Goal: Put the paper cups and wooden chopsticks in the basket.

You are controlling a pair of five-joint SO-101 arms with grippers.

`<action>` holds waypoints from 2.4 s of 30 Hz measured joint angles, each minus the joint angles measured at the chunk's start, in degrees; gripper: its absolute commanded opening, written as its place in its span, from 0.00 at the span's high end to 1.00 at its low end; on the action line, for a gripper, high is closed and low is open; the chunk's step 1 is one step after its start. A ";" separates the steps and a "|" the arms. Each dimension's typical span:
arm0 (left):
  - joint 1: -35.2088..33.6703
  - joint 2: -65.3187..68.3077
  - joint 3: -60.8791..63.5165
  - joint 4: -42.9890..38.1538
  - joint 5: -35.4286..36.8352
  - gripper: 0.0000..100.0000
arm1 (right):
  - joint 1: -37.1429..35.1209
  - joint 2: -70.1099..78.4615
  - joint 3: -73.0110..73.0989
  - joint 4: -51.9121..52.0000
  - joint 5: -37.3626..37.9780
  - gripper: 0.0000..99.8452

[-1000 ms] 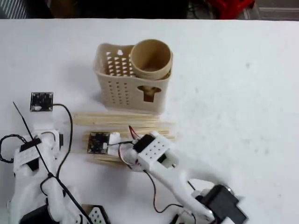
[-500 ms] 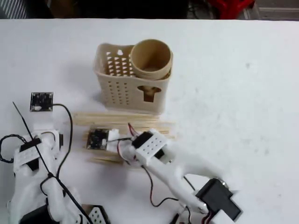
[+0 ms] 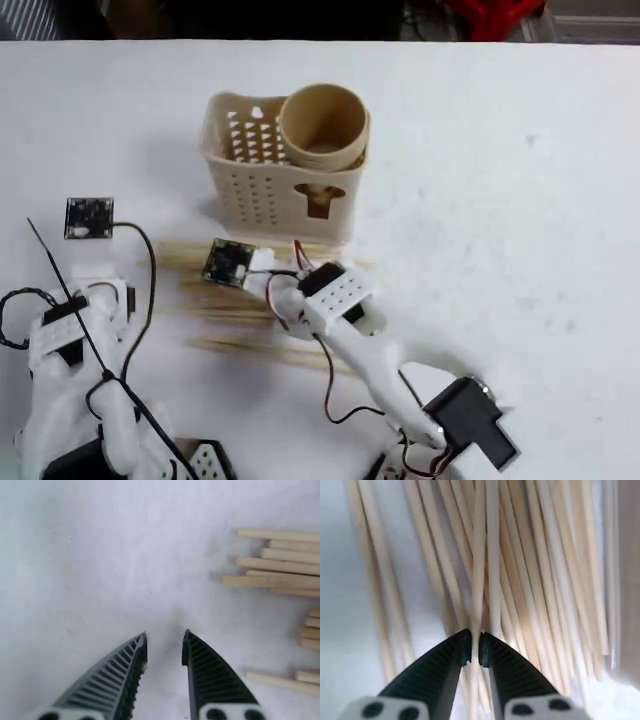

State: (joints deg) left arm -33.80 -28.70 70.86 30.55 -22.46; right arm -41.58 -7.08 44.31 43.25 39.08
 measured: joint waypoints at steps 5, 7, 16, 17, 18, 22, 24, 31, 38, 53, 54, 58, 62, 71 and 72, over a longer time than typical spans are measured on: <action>0.00 0.00 0.00 0.00 -0.09 0.87 | 0.00 -6.77 0.00 4.31 -0.97 0.98; 0.00 0.00 0.00 0.00 -0.09 0.87 | 0.09 -11.78 0.44 5.89 -2.64 0.98; 0.00 0.00 0.00 0.00 -0.09 0.87 | 0.09 -31.65 4.13 6.51 -8.62 0.98; 0.00 0.00 0.00 0.00 -0.09 0.87 | 0.18 -33.32 3.25 6.51 -10.29 0.98; 0.00 0.00 0.00 0.00 -0.09 0.87 | 0.53 -34.73 1.93 6.51 -12.04 0.98; 0.00 0.00 0.00 0.00 -0.09 0.87 | 0.53 -36.57 -8.35 6.51 -19.25 0.98; 0.00 0.00 0.00 0.00 -0.09 0.87 | 1.05 -35.78 -14.68 5.45 -22.77 0.98; 0.00 0.00 0.00 0.00 -0.09 0.87 | 4.48 -23.82 -29.01 -13.71 -30.59 0.98; 0.00 0.00 0.00 0.00 -0.09 0.87 | 4.66 -10.11 -34.46 -30.24 -31.12 0.98; 0.00 0.00 0.00 0.00 -0.09 0.87 | 4.57 -5.01 -31.12 -34.29 -31.38 0.98; 0.00 0.00 0.00 0.00 -0.09 0.87 | 4.57 -5.01 -30.68 -34.29 -31.38 0.98; 0.00 0.00 0.00 0.00 -0.09 0.87 | 4.57 -5.01 -29.89 -34.29 -31.38 0.98; 0.00 0.00 0.00 0.00 -0.09 0.87 | 4.57 -5.01 -29.63 -34.29 -31.38 0.98; 0.00 0.00 0.00 0.00 -0.09 0.87 | 4.57 -5.01 -29.01 -30.95 -31.38 0.80; 0.00 0.00 0.00 0.00 -0.09 0.87 | 4.66 -5.01 -29.01 -30.24 -31.38 0.79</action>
State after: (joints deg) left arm -33.80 -28.70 70.86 30.55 -22.55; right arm -36.92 -12.09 15.30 13.01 7.69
